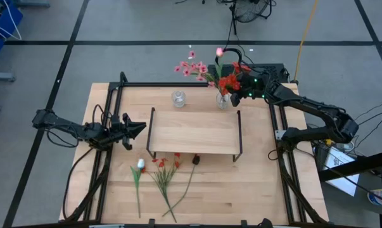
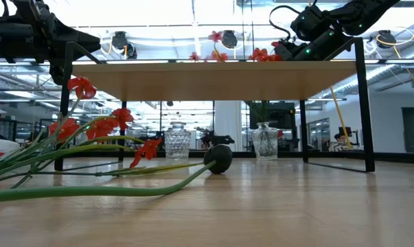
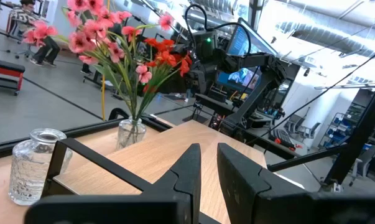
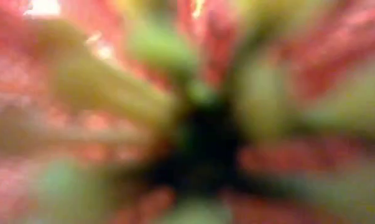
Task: Pick and place flowers into a vace then onto a shelf
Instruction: Put the right orange flowers into the right transparent flower vase
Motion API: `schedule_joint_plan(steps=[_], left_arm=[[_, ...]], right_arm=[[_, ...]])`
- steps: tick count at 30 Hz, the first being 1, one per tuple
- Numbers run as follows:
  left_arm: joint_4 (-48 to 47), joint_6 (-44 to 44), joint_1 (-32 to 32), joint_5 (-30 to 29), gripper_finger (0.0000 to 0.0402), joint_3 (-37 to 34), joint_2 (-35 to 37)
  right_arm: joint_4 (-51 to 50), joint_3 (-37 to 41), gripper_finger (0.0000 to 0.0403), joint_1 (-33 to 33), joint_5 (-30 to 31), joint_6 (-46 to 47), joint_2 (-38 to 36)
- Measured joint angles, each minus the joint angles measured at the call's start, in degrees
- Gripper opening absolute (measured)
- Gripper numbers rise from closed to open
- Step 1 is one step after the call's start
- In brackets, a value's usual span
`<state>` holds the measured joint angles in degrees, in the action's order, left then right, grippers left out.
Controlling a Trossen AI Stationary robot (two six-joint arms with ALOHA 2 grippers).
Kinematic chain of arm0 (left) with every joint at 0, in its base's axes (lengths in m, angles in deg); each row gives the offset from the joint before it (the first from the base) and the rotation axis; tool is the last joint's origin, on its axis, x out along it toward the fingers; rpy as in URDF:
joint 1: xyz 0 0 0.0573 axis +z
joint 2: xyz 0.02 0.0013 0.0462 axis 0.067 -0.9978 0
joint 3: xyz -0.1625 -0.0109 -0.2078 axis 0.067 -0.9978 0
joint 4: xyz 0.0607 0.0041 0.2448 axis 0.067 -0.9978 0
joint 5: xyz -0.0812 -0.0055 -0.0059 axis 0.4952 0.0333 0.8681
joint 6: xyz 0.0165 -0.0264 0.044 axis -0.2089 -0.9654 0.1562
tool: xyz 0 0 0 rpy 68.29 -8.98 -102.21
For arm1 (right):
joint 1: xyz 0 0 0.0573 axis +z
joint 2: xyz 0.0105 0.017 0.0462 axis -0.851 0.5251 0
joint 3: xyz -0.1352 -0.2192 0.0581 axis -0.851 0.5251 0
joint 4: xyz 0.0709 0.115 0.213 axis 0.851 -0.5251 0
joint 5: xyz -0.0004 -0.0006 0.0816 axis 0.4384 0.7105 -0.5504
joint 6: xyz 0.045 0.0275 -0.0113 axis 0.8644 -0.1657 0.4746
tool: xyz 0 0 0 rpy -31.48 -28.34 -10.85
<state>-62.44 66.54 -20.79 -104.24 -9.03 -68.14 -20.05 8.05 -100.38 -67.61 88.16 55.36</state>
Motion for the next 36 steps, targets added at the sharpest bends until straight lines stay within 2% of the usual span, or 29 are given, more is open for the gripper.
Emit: schedule_joint_plan(steps=[10,16,25,31,36], left_arm=[[0.0,0.0,0.0,0.0,0.0058,0.0,0.0],[0.0,0.0,0.0,0.0,0.0058,0.0,0.0],[0.0,0.0,0.0,0.0,0.0058,0.0,0.0],[0.0,0.0,0.0,0.0,0.0058,0.0,0.0],[0.0,0.0,0.0,0.0,0.0058,0.0,0.0]], right_arm=[[-1.0,0.0,0.0166,0.0,1.7,-0.3,0.0],[-2.6,0.0,0.0199,0.0,1.7,0.6,-0.1],[0.0,-0.1,0.0199,0.0,1.5,3.0,-3.1],[-7.9,-0.2,0.0199,0.0,1.7,2.9,-4.1],[-9.1,-0.1,0.0199,0.0,1.7,2.3,-4.1]])
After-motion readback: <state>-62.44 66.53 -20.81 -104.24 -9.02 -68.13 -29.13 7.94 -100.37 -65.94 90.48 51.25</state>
